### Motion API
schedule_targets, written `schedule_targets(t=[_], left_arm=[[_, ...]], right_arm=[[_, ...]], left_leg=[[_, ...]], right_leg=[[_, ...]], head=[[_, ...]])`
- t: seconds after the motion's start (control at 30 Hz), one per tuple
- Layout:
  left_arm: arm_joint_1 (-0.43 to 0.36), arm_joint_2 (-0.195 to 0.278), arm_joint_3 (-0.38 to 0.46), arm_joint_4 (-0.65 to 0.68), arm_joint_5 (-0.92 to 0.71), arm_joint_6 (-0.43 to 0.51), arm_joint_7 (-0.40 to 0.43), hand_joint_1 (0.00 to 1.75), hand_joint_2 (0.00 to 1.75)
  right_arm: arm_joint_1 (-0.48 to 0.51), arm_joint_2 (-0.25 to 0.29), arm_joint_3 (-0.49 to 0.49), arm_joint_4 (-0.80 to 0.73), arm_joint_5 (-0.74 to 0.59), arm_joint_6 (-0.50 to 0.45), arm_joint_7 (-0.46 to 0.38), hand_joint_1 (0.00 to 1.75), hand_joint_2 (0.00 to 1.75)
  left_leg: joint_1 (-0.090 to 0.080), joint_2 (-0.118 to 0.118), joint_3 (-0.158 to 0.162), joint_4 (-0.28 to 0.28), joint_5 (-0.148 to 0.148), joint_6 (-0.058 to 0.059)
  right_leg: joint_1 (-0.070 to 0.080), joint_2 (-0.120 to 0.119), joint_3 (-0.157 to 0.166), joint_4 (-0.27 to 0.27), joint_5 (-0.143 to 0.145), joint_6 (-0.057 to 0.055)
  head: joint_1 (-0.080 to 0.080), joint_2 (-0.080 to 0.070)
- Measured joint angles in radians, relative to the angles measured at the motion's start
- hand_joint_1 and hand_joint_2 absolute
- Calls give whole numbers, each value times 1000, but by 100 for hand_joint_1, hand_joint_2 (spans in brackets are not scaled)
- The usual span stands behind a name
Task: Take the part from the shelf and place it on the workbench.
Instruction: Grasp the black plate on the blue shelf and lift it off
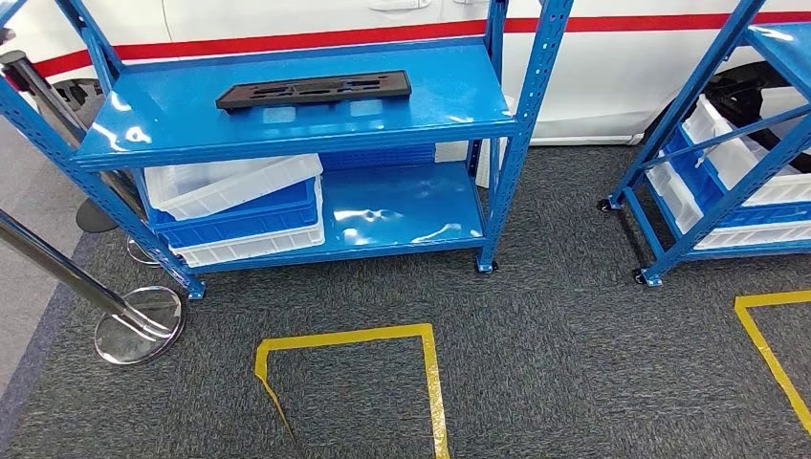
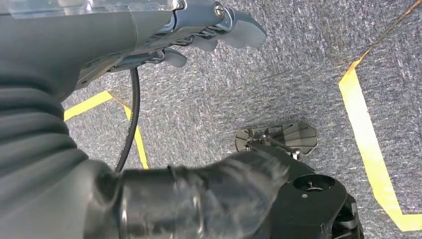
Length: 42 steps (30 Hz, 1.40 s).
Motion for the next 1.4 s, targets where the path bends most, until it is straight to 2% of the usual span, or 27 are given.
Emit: schedule_targets(t=[0.13,0.17,0.27,0.3,0.5,0.7,0.83,0.97,1.4], left_arm=[[0,0,0,0,0,0,0,0,0],[0,0,0,0,0,0,0,0,44],[0,0,0,0,0,0,0,0,175],[0,0,0,0,0,0,0,0,175],[-21,-5,-18,3,4,0,10,0,175],[-78,-16,-97,17,20,12,44,0,175],[-113,-21,-159,35,30,21,64,0,0],[-156,-25,-257,56,44,36,87,0,0],[-251,-33,-475,103,101,103,144,0,0]], right_arm=[[0,0,0,0,0,0,0,0,0],[0,0,0,0,0,0,0,0,0],[0,0,0,0,0,0,0,0,131],[0,0,0,0,0,0,0,0,175],[-24,-2,22,1,-43,1,12,0,175],[-79,-15,89,8,-160,3,54,0,175],[-114,-28,142,23,-226,0,78,0,175],[-156,-46,216,45,-312,-12,101,0,0],[-274,-82,377,97,-584,-64,114,0,0]], left_leg=[[0,0,0,0,0,0],[0,0,0,0,0,0],[0,0,0,0,0,0],[0,0,0,0,0,0],[0,0,0,0,0,0],[0,0,2,0,0,0],[0,0,4,0,1,0],[0,0,5,1,1,0],[0,0,5,1,1,0]], right_leg=[[0,0,0,0,0,0],[0,0,0,0,0,0],[0,0,0,0,0,0],[0,0,0,0,0,0],[0,0,0,0,0,0],[0,0,1,0,1,1],[0,0,-1,0,1,0],[0,0,-1,0,1,0],[0,0,-1,0,2,0]], head=[[0,0],[0,0],[0,0],[0,0],[0,0],[0,0],[0,0],[0,0],[0,0]])
